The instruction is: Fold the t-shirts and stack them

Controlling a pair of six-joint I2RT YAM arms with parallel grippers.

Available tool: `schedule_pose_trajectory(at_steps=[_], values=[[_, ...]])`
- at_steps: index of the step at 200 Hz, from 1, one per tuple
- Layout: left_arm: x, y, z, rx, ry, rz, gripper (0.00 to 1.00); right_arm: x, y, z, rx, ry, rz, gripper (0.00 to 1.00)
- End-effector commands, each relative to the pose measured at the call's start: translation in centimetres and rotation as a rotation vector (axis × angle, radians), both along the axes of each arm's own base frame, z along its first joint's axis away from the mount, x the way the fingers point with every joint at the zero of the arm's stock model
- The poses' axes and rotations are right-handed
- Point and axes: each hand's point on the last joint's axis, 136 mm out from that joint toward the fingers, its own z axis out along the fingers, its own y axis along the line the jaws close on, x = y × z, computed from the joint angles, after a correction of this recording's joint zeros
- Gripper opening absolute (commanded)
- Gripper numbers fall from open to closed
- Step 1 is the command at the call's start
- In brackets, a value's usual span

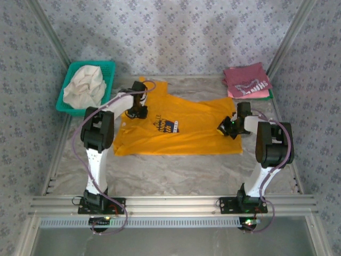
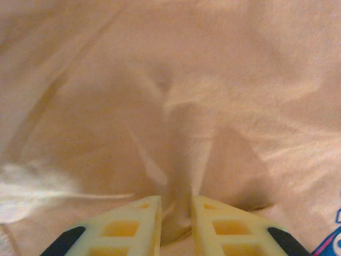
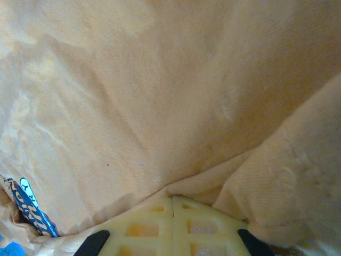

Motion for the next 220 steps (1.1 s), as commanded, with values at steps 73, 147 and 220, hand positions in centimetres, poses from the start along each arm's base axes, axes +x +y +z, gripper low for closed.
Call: schedule_pose_trajectory(at_steps=[73, 147, 220], values=[[-1.6, 2.4, 7.9, 0.023, -0.105, 0.055, 0.50, -1.4, -0.7, -1.9, -0.026, 0.093, -0.018, 0.00], [-7.6, 2.0, 2.1, -0.114, 0.058, 0.078, 0.70, -1.5, -0.7, -1.9, -0.020, 0.111, -0.037, 0.00], [-6.9, 2.2, -0.4, -0.086, 0.076, 0.084, 0.16, -0.4, -0.5, 1.8, -0.019, 0.035, -0.028, 0.00]])
